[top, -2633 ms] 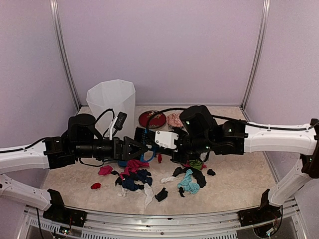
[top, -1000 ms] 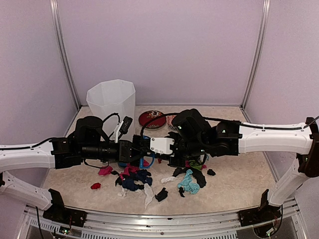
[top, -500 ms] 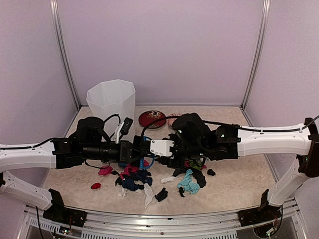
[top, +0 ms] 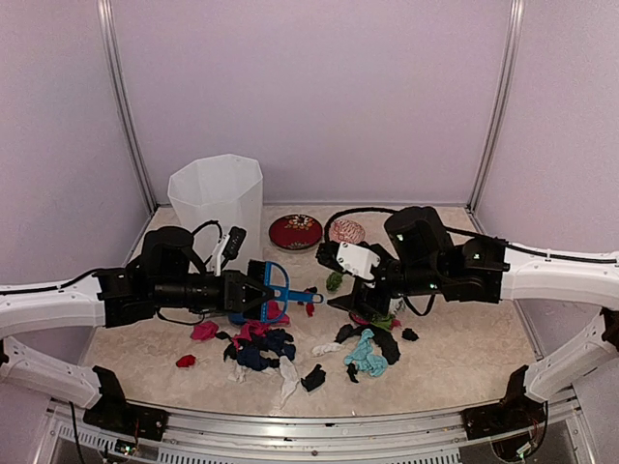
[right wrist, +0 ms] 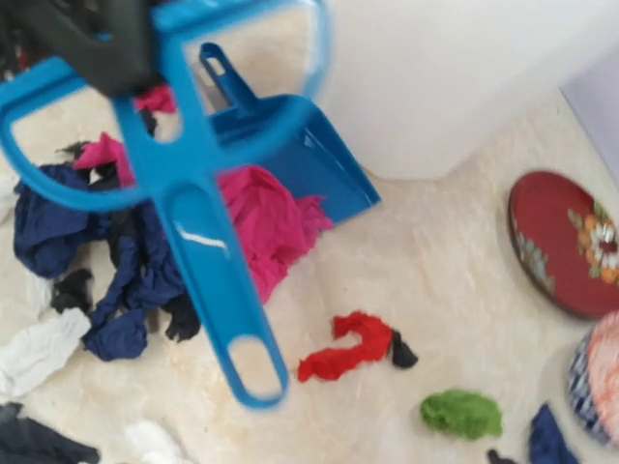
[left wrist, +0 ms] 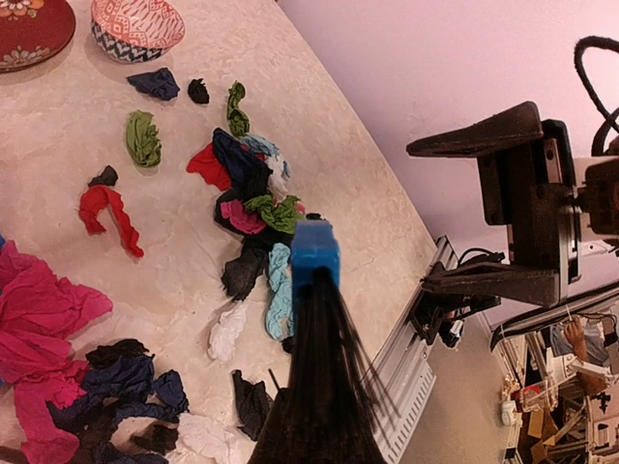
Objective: Sweep away the paper scraps from the table
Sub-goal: Pass from the right arm to the left, then pass from the left arm to the right
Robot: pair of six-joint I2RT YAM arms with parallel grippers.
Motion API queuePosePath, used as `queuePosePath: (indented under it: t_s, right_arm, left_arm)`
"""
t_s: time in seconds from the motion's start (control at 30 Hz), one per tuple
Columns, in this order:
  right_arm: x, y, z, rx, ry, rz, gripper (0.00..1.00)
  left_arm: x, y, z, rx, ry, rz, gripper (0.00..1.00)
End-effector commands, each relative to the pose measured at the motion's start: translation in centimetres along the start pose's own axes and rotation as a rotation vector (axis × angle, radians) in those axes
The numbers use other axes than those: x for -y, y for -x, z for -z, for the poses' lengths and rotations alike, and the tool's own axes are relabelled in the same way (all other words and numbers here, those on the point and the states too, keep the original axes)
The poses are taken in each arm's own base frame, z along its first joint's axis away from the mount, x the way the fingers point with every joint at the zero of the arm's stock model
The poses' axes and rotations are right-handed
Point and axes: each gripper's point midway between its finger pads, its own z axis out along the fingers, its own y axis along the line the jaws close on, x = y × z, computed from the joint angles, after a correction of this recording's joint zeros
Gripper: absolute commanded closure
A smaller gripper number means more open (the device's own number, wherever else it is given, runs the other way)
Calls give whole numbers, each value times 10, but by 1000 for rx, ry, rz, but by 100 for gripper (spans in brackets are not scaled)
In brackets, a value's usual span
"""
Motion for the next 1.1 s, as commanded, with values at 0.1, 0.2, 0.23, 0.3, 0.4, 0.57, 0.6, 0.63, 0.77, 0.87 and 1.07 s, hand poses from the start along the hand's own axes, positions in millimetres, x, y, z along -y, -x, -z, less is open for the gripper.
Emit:
queuePosePath:
  t_s: [0.1, 0.2, 0.23, 0.3, 0.4, 0.57, 0.6, 0.63, 0.77, 0.87, 1.07]
  right_arm:
    - [17, -20, 9, 33, 79, -407, 21]
    - [21, -23, 11, 68, 119, -522, 20]
    - [22, -23, 14, 90, 127, -550, 20]
    - [26, -21, 22, 159, 134, -598, 19]
    - [25, -18, 34, 254, 179, -659, 18]
    - [19, -8, 41, 348, 257, -721, 18]
    - [18, -7, 42, 363, 271, -731, 18]
    - [17, -4, 43, 384, 286, -739, 19]
    - [11, 15, 53, 485, 389, -782, 19]
    - [10, 34, 67, 620, 471, -800, 21]
    - [7, 63, 68, 751, 604, -833, 26]
  left_arm:
    - [4, 6, 11, 35, -23, -68, 100]
    - [6, 7, 13, 45, -39, -77, 100]
    - [7, 7, 14, 48, -42, -79, 100]
    - [8, 7, 16, 58, -45, -84, 100]
    - [12, 8, 20, 82, -72, -92, 100]
    - [25, 9, 26, 122, -136, -117, 100]
    - [29, 10, 27, 131, -155, -123, 100]
    - [32, 11, 29, 138, -170, -129, 100]
    - [46, 17, 37, 180, -238, -150, 100]
    - [55, 21, 44, 222, -287, -161, 100]
    - [71, 26, 52, 266, -372, -186, 100]
